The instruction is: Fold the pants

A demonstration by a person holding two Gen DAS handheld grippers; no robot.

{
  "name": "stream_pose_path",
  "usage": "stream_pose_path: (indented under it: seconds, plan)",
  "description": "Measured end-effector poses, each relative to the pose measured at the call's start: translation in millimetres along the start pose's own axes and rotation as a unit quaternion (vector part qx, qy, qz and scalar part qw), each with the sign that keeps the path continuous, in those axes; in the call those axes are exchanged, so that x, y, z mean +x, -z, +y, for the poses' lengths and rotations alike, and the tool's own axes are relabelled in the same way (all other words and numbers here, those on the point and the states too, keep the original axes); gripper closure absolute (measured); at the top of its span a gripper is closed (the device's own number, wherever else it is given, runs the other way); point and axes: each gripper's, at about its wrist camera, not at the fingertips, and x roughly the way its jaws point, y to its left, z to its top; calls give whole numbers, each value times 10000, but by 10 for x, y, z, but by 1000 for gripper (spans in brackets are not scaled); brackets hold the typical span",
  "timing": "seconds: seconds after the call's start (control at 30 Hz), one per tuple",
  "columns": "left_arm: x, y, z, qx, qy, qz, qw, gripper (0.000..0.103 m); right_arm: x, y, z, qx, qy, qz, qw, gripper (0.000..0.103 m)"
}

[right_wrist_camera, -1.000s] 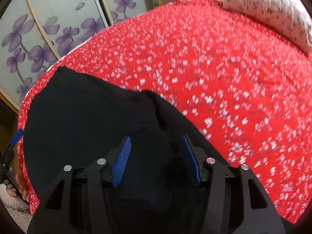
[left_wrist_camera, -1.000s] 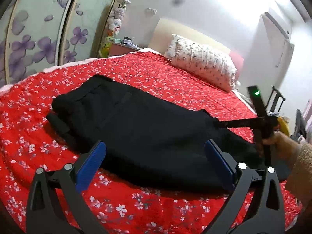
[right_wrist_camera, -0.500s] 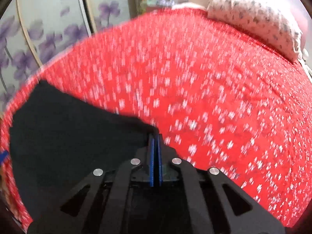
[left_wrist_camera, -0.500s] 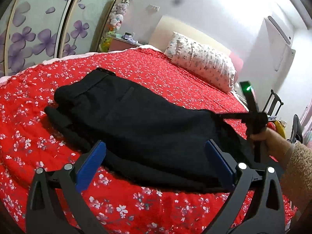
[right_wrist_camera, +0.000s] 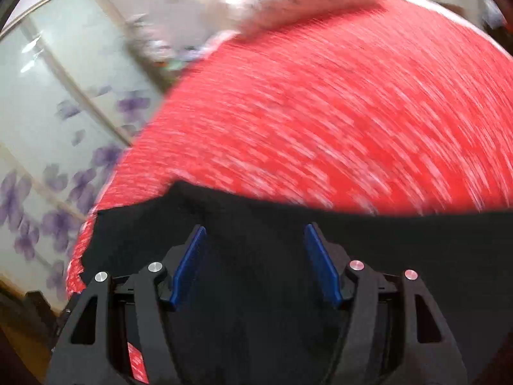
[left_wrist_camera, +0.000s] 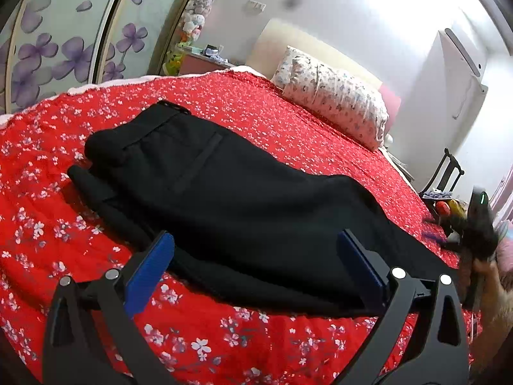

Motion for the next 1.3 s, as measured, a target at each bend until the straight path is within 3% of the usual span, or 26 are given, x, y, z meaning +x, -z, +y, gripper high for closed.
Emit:
stream_pose_path:
  seconds: [0.07, 0.1, 0.17, 0.2, 0.23, 0.3, 0.37, 0.53, 0.7, 0.8, 0.97, 1.1, 1.17, 1.3]
  plan:
    - [-5, -25, 67, -177, 182, 98, 9996, 2, 102, 185, -430, 596, 823, 579, 9931, 53]
    - [-25, -83, 164, -491, 403, 259, 9976, 2, -21, 249, -562, 802, 596, 362, 9943, 54]
    - [-79, -194, 386, -1213, 866, 416, 9879, 2, -293, 343, -674, 1109, 410, 122, 9929, 49]
    - [-104, -270, 560, -1737, 1063, 432, 9781, 2, -428, 394, -703, 1147, 236, -46, 9931, 39]
    - [-104, -325, 669, -2033, 1143, 477, 9713, 2, -550, 445, -723, 1127, 53, -233, 9933, 26]
    - [-36, -442, 848, -2384, 1081, 714, 9625, 2, -759, 591, -750, 1044, -23, -524, 9931, 20]
    - [61, -482, 922, -2553, 1055, 974, 9561, 2, -797, 703, -808, 1063, -62, -481, 9931, 20]
    - [230, -569, 860, -2614, 680, 1281, 9543, 2, -803, 945, -948, 1291, -244, -548, 9898, 20]
    - [302, -640, 911, -3111, 447, 1385, 9392, 5, -778, 971, -956, 1212, -260, -584, 9906, 20]
    - [165, -623, 963, -3174, 445, 1440, 9362, 13, -814, 1003, -940, 1128, -316, -582, 9914, 20]
    - [-190, -717, 1084, -3216, 355, 765, 9431, 8, -806, 1022, -1004, 1250, -433, -634, 9892, 20]
    - [93, -779, 1130, -3330, 524, 1192, 9339, 8, -808, 1027, -970, 1232, -438, -643, 9893, 19]
    - [214, -762, 1122, -3296, 400, 1335, 9338, 9, -814, 1033, -969, 1221, -451, -631, 9895, 19]
    - [311, -713, 1153, -3419, 414, 1284, 9300, 9, -830, 1032, -986, 1202, -496, -614, 9896, 19]
